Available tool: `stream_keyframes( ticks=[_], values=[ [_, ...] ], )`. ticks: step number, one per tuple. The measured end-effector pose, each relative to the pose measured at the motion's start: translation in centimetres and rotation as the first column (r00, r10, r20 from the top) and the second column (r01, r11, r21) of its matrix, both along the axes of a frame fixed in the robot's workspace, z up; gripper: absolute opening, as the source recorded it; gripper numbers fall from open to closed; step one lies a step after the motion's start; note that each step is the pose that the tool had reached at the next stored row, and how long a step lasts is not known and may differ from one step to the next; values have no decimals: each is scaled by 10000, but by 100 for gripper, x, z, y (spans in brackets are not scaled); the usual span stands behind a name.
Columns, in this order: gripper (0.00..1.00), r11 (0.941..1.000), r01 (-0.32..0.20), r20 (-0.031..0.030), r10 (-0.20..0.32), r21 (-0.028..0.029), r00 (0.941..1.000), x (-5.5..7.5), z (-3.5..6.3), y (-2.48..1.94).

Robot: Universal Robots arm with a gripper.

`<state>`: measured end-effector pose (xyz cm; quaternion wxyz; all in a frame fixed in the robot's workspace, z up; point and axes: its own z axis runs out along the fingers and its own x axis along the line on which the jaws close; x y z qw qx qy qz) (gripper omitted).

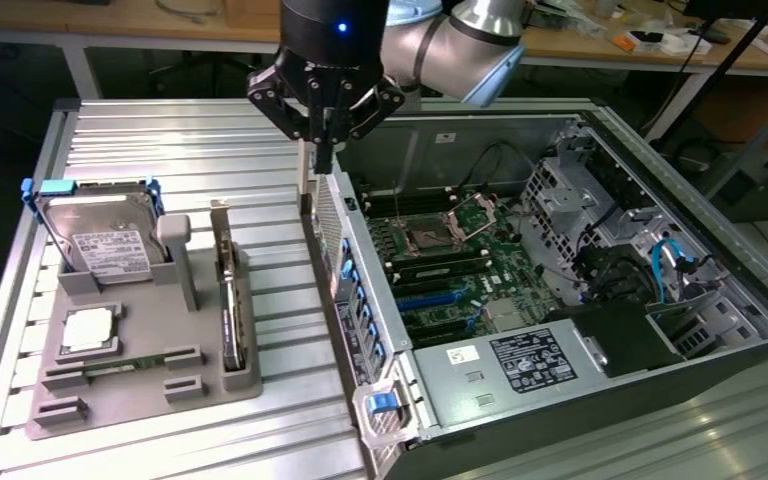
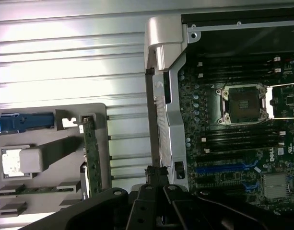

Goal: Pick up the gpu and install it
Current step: 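Reach for the gpu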

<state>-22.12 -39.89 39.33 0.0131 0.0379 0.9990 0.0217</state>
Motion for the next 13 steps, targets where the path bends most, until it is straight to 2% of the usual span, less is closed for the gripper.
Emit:
stream_keyframes(
  ticks=[13],
  values=[
    [11,10000,-10,-1,10,-1,10000,-345,1,-11]
  ],
)
